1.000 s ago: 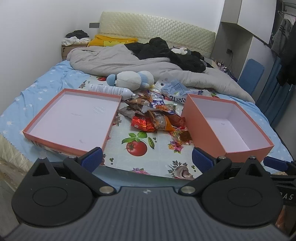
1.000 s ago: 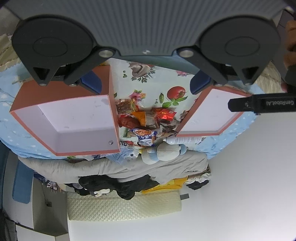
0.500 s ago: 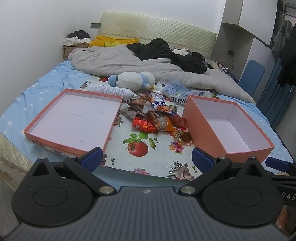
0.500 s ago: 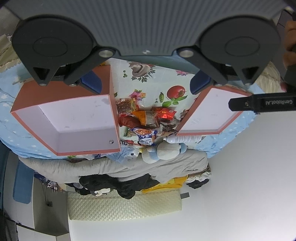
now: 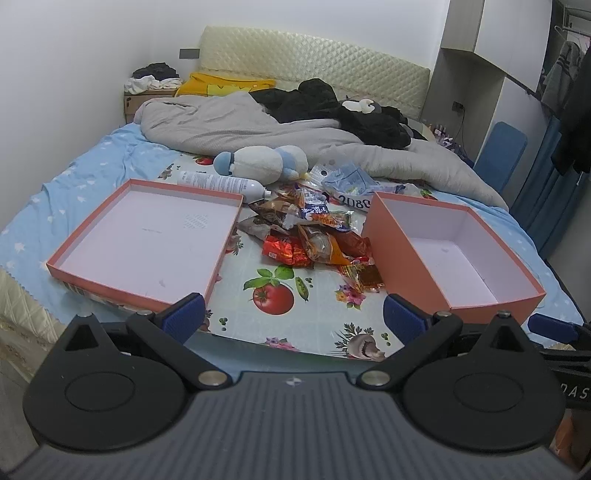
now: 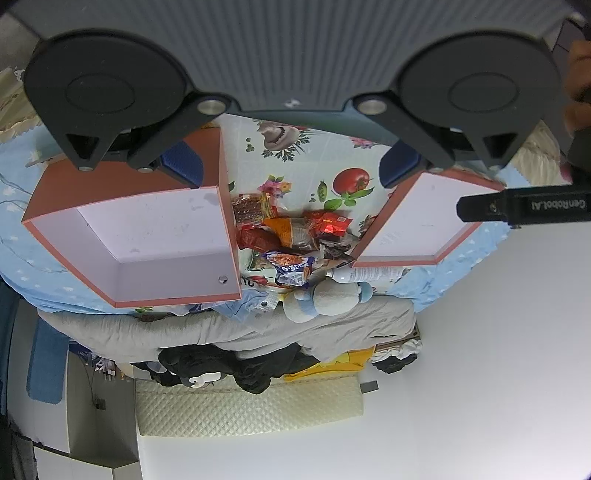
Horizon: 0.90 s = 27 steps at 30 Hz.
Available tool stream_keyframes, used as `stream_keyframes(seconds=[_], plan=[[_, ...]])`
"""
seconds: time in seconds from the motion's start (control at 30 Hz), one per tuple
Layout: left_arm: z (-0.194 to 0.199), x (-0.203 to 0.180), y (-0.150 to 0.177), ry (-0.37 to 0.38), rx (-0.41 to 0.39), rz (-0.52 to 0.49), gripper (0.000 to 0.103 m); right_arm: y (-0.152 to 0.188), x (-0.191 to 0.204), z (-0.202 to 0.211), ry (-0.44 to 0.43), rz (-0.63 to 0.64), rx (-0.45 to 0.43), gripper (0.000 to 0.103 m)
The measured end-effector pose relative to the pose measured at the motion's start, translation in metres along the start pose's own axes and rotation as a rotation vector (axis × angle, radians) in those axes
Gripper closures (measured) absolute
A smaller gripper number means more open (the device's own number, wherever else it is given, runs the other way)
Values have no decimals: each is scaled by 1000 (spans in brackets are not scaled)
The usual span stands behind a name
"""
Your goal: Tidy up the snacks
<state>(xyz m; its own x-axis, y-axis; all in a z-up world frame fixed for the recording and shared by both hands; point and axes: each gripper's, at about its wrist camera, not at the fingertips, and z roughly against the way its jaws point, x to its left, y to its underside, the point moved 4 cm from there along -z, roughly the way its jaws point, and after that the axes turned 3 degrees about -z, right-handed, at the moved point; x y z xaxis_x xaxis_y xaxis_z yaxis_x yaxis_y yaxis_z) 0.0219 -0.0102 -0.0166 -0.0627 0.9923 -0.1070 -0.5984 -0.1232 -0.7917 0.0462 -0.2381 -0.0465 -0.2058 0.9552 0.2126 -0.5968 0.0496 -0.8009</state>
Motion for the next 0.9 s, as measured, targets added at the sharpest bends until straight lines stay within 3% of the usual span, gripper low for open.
stream_keyframes(seconds=[0.9], plan=[[2, -7, 4, -8, -18, -52, 0, 7, 2, -4, 6, -16, 20, 0]])
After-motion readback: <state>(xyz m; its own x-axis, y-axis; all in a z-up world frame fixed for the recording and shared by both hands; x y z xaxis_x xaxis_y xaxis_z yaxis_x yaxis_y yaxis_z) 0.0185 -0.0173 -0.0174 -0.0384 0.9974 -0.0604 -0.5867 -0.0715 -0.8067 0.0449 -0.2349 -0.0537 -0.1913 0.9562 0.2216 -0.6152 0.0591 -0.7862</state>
